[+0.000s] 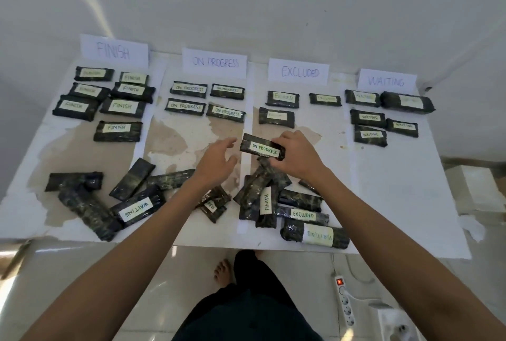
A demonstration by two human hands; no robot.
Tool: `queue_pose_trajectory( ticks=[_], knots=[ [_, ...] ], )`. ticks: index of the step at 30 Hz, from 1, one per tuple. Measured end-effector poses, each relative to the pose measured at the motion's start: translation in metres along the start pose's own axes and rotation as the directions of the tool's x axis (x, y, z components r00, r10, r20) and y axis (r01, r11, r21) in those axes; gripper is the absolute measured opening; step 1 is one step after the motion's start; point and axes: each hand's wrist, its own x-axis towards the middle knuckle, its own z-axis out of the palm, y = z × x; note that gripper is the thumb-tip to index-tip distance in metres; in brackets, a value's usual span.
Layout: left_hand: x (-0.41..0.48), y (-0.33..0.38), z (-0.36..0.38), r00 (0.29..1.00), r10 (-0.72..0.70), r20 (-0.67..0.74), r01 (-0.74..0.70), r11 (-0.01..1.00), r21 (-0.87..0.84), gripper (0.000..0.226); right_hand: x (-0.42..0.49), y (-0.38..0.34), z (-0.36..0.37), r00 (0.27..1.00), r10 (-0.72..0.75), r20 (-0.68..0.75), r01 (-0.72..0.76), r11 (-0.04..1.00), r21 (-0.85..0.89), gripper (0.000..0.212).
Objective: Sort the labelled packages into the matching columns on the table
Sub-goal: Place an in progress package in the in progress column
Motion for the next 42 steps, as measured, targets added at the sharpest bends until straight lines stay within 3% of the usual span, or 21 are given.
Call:
queue_pose_trajectory(
  ticks=[8, 13, 18, 23, 28, 33, 42],
  knots=[
    [0.051, -0.070, -0.026, 0.998, -0.065, 0.001, 0.060, 0.929, 0.366, 0.053, 0.099, -0.022, 0.042, 0.999, -0.014, 0.046, 0.018, 0.996, -0.087, 0.048],
    [0.065, -0.096, -0.014, 0.994, -0.107, 0.015, 0.090, 0.899, 0.429, 0.058, 0.125, -0.021, 0.086, 0.997, -0.017, 0.079, 0.029, 0.987, -0.155, 0.049],
    [0.060, -0.111, -0.002, 0.998, -0.059, 0.039, 0.033, 0.876, 0.481, 0.056, 0.123, -0.012, 0.105, 0.998, -0.015, 0.058, 0.023, 0.990, -0.142, 0.050],
    [0.053, -0.097, -0.001, 0.999, -0.032, 0.010, 0.025, 0.912, 0.408, 0.057, 0.115, -0.008, 0.088, 0.995, -0.016, 0.097, 0.020, 0.999, -0.034, 0.056],
    [0.031, -0.065, 0.015, 0.999, 0.049, 0.006, -0.048, 0.932, 0.359, 0.052, 0.088, 0.003, 0.056, 0.974, 0.105, 0.202, -0.128, 0.986, 0.103, 0.047],
    [0.012, -0.040, 0.045, 0.994, 0.089, 0.061, -0.103, 0.949, 0.298, 0.048, 0.047, 0.012, 0.058, 0.914, 0.297, 0.276, -0.297, 0.954, -0.045, 0.057],
    [-0.002, -0.032, 0.067, 0.994, 0.046, 0.099, -0.070, 0.963, 0.259, 0.046, 0.041, 0.003, 0.080, 0.916, 0.360, 0.178, -0.337, 0.930, -0.146, 0.059]
  ],
)
